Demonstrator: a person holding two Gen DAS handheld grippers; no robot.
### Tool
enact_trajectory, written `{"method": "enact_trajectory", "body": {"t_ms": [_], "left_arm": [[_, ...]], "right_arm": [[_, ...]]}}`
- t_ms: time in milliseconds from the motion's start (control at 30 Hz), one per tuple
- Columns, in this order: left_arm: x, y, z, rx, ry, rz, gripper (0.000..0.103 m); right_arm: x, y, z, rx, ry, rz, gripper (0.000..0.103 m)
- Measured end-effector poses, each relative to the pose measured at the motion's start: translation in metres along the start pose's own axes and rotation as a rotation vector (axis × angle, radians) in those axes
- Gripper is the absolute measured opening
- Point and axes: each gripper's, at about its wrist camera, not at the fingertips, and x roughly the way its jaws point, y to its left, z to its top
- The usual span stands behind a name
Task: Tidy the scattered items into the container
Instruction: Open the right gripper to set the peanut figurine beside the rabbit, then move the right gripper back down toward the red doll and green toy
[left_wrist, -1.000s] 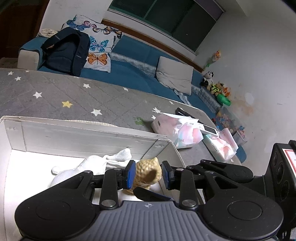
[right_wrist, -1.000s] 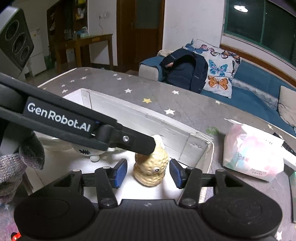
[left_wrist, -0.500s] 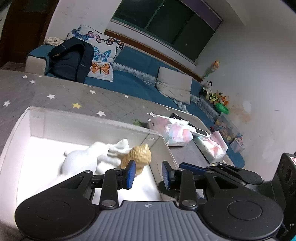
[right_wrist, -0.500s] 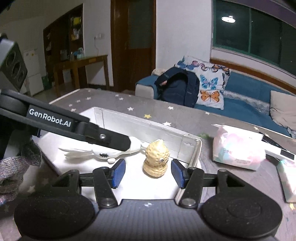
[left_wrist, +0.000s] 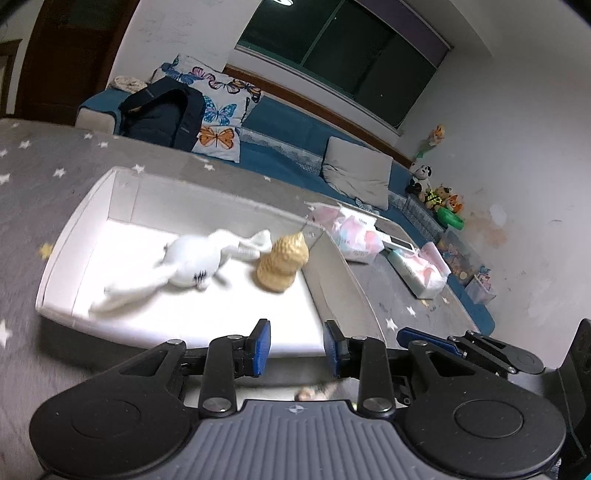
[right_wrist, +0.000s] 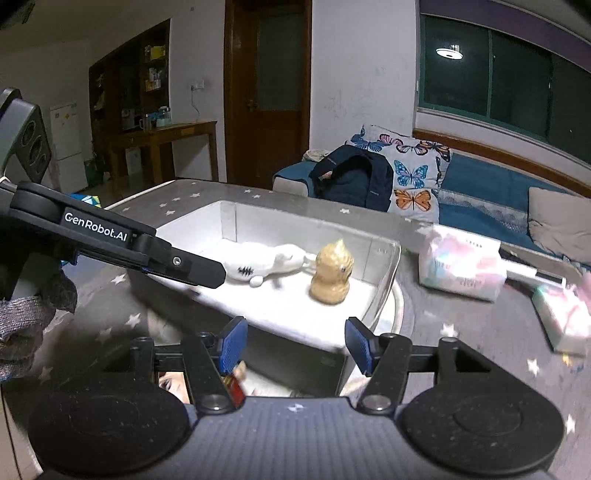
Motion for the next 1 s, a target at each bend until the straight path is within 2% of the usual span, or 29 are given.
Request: {"method": "enact_trajectory", "body": {"t_ms": [367, 600, 1000], "left_arm": [[-0.016, -0.009, -0.042, -0.034, 0.029, -0.038, 0.034], [-0.011, -0.025, -0.048, -0.012, 0.055, -0.074, 0.034], [0.004, -0.04, -0.054, 0.009, 0.11, -0.107, 0.034]], "right_arm": [[-0.02, 0.001, -0.044, 0.063, 0.035, -0.015, 0.063], [-0.02, -0.002, -0.06, 0.104, 0.049, -0.001, 0.063], [-0.013, -0.006, -0.068, 0.167, 0.071, 0.025, 0.062]]}}
